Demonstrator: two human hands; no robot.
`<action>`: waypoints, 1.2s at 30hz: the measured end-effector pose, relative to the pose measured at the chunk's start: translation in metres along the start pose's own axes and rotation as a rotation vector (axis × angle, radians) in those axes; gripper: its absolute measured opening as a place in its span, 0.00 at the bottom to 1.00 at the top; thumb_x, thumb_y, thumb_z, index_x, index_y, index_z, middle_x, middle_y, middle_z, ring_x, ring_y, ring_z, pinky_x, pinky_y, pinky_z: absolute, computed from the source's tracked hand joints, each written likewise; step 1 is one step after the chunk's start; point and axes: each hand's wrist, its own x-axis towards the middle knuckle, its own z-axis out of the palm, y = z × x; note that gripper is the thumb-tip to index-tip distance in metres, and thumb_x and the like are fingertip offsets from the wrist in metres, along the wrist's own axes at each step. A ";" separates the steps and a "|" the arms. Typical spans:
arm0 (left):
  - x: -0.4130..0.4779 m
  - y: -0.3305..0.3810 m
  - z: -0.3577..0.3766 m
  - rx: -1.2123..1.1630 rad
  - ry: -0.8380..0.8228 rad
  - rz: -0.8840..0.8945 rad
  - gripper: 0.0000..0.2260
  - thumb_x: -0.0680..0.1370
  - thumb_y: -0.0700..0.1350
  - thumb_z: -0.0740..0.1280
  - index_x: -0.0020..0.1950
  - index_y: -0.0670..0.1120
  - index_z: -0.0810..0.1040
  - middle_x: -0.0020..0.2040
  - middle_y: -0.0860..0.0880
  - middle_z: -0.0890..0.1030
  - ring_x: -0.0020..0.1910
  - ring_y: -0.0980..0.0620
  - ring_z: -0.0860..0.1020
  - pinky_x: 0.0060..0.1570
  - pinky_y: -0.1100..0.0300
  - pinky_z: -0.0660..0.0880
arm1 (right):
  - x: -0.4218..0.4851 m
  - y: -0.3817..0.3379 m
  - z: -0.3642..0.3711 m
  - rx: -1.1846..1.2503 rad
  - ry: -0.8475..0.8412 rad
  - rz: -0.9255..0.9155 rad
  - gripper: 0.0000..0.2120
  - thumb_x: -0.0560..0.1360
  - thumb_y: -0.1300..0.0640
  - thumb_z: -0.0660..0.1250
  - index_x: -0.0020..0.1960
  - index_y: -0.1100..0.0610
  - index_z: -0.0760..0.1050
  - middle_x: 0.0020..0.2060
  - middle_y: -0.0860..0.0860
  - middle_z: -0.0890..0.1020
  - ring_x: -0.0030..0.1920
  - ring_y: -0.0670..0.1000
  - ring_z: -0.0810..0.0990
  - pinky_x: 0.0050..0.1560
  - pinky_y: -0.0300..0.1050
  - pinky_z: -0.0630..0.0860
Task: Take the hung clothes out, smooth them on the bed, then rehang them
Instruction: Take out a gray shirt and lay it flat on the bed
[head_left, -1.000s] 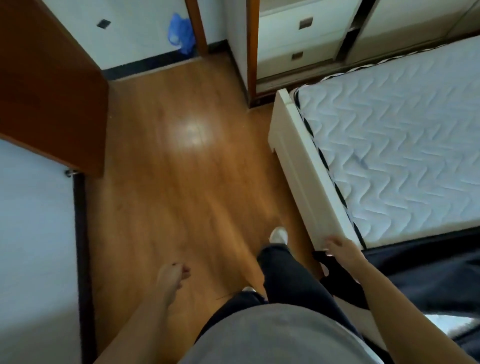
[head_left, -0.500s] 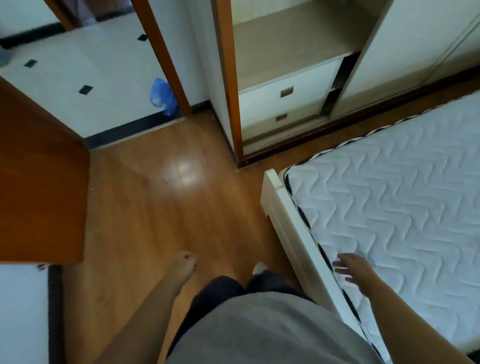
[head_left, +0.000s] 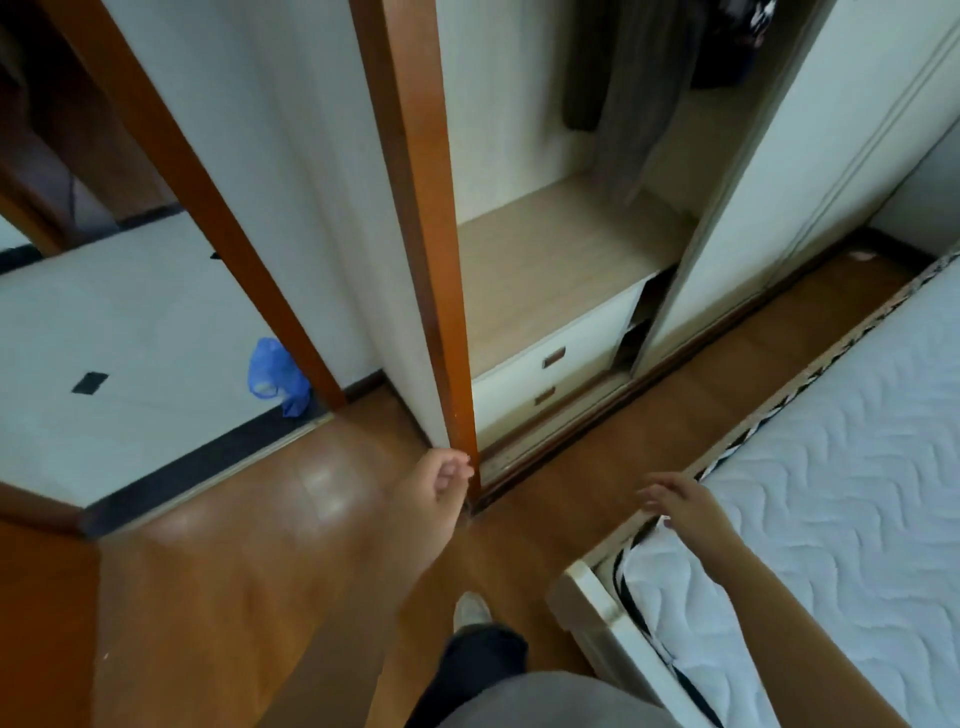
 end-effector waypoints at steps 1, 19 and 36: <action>0.019 0.019 -0.010 0.001 -0.018 0.083 0.07 0.79 0.50 0.58 0.55 0.54 0.71 0.48 0.60 0.77 0.51 0.63 0.75 0.53 0.68 0.71 | 0.009 -0.021 0.002 0.026 0.027 -0.032 0.07 0.78 0.63 0.58 0.53 0.59 0.74 0.48 0.58 0.81 0.47 0.54 0.79 0.40 0.40 0.73; 0.199 0.191 -0.013 -0.180 -0.027 0.654 0.08 0.79 0.46 0.59 0.56 0.51 0.73 0.50 0.60 0.76 0.50 0.67 0.73 0.47 0.82 0.66 | 0.083 -0.234 -0.069 0.071 0.363 -0.412 0.09 0.77 0.62 0.59 0.55 0.55 0.74 0.44 0.47 0.81 0.48 0.49 0.81 0.53 0.46 0.75; 0.434 0.393 0.052 -0.434 0.324 0.754 0.13 0.77 0.37 0.62 0.46 0.57 0.72 0.46 0.57 0.80 0.48 0.62 0.77 0.45 0.77 0.70 | 0.270 -0.458 -0.256 -0.248 0.378 -0.895 0.12 0.78 0.57 0.59 0.61 0.53 0.71 0.50 0.48 0.79 0.51 0.48 0.78 0.45 0.31 0.71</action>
